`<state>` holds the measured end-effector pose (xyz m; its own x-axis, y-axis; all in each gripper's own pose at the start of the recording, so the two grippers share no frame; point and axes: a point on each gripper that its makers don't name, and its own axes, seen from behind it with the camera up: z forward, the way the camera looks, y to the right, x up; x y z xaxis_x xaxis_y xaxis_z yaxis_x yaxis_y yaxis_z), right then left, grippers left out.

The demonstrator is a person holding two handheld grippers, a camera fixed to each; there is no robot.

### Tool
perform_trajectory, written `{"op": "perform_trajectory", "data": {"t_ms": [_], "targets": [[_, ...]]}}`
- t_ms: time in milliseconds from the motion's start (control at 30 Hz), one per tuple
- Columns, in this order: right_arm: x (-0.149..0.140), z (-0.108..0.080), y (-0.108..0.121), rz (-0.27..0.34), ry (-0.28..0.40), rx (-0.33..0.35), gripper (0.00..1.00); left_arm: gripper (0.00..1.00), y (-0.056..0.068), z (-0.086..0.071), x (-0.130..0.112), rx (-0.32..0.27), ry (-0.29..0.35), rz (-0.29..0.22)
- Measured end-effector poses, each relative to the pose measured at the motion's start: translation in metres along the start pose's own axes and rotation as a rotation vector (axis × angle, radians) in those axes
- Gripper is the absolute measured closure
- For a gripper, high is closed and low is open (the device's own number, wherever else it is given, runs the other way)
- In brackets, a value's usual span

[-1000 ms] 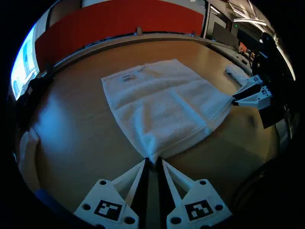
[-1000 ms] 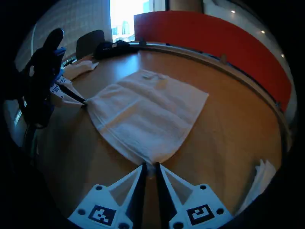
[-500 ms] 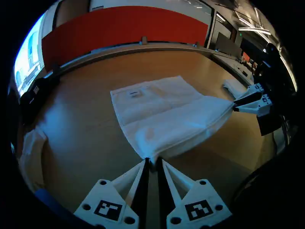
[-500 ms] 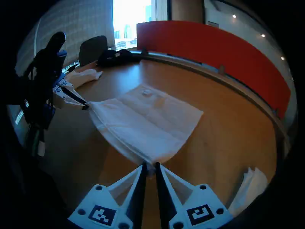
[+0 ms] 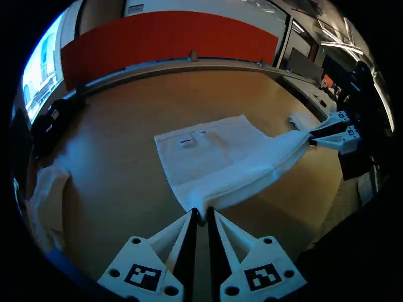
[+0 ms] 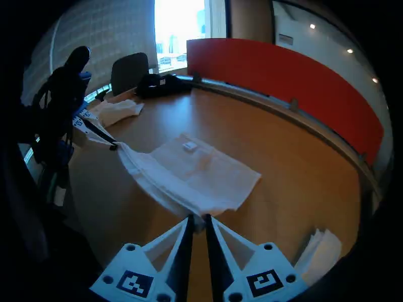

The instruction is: Fold towel

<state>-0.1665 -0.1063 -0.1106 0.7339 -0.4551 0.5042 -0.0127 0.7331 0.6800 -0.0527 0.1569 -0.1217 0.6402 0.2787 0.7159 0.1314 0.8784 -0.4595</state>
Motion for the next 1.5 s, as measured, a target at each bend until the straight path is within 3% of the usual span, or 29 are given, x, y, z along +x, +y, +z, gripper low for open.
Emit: {"op": "perform_trajectory", "data": {"t_ms": [367, 767, 1133, 1500], "targets": [[0.002, -0.021, -0.010, -0.019, -0.022, 0.036, 0.83, 0.85, 0.011, -0.020, -0.002, -0.015, -0.019, -0.012], [0.004, -0.016, -0.005, -0.010, -0.022, 0.035, 0.83, 0.85, 0.008, -0.012, 0.009, -0.012, -0.014, -0.007], [0.016, 0.006, 0.019, -0.030, -0.030, 0.015, 0.83, 0.85, -0.007, 0.011, 0.034, 0.010, 0.007, 0.019], [0.024, 0.039, 0.051, -0.012, -0.049, -0.023, 0.83, 0.85, -0.030, 0.052, 0.062, 0.045, 0.021, 0.041]]}}
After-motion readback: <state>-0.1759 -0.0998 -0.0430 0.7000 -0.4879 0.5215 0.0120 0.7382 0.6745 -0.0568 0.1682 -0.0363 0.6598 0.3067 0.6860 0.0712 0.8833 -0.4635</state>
